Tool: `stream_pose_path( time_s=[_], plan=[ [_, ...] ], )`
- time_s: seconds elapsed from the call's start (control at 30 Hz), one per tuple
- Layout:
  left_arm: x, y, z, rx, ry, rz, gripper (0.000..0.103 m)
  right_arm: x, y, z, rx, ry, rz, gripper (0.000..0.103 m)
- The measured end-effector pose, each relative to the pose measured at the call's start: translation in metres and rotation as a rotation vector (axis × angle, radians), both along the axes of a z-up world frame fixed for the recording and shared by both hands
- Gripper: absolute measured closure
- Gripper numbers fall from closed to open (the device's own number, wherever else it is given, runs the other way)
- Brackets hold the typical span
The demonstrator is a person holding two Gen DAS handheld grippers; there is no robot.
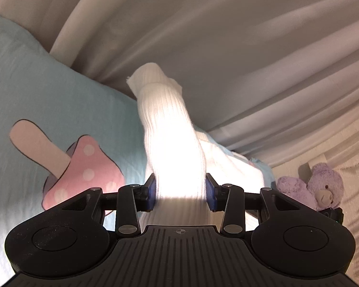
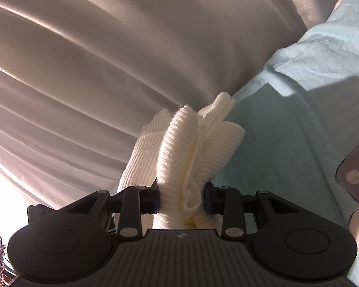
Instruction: Fold small clothes
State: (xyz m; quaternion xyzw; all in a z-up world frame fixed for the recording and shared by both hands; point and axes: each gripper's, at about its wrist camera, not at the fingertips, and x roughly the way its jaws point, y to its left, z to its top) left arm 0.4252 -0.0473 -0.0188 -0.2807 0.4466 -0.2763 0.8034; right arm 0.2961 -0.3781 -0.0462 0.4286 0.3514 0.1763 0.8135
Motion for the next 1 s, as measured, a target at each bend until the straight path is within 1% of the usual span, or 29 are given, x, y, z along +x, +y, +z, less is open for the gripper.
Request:
stream_pose_path(
  time_s=[0.2, 0.3, 0.47, 0.53, 0.63, 0.67, 0.73, 0.8, 0.87, 0.93, 0.97, 1.0],
  plan=[
    [-0.03, 0.034, 0.018, 0.018, -0.014, 0.03, 0.059, -0.01, 0.027, 0.008, 0.015, -0.004, 0.062, 0.072],
    [-0.046, 0.052, 0.019, 0.036, -0.011, 0.047, 0.059, -0.014, 0.044, 0.007, 0.015, 0.013, 0.102, 0.072],
    [-0.061, 0.077, 0.011, 0.052, 0.01, 0.088, 0.059, -0.014, 0.065, -0.002, 0.01, 0.045, 0.139, 0.072],
    [-0.067, 0.083, 0.006, 0.078, 0.004, 0.101, 0.059, -0.013, 0.072, -0.008, 0.006, 0.061, 0.146, 0.072],
    [-0.073, 0.091, -0.005, 0.115, 0.022, 0.117, 0.058, -0.013, 0.08, -0.017, -0.021, 0.09, 0.149, 0.071],
    [-0.074, 0.092, -0.008, 0.133, 0.023, 0.131, 0.057, -0.015, 0.08, -0.019, -0.028, 0.088, 0.134, 0.069],
    [-0.079, 0.096, -0.012, 0.169, 0.004, 0.165, 0.054, -0.019, 0.077, -0.02, -0.039, 0.102, 0.098, 0.063],
    [-0.088, 0.102, -0.013, 0.201, -0.009, 0.189, 0.054, -0.032, 0.069, -0.024, -0.104, 0.129, 0.047, 0.06],
    [-0.1, 0.109, -0.013, 0.22, -0.037, 0.202, 0.057, -0.047, 0.065, -0.024, -0.146, 0.117, 0.015, 0.055],
    [-0.119, 0.116, -0.011, 0.205, -0.063, 0.192, 0.057, -0.068, 0.059, -0.028, -0.13, 0.111, 0.017, 0.053],
    [-0.127, 0.117, -0.012, 0.192, -0.063, 0.176, 0.057, -0.079, 0.054, -0.035, -0.102, 0.112, 0.031, 0.051],
    [-0.139, 0.12, -0.014, 0.181, -0.062, 0.155, 0.057, -0.087, 0.053, -0.038, -0.08, 0.114, 0.045, 0.047]
  ],
)
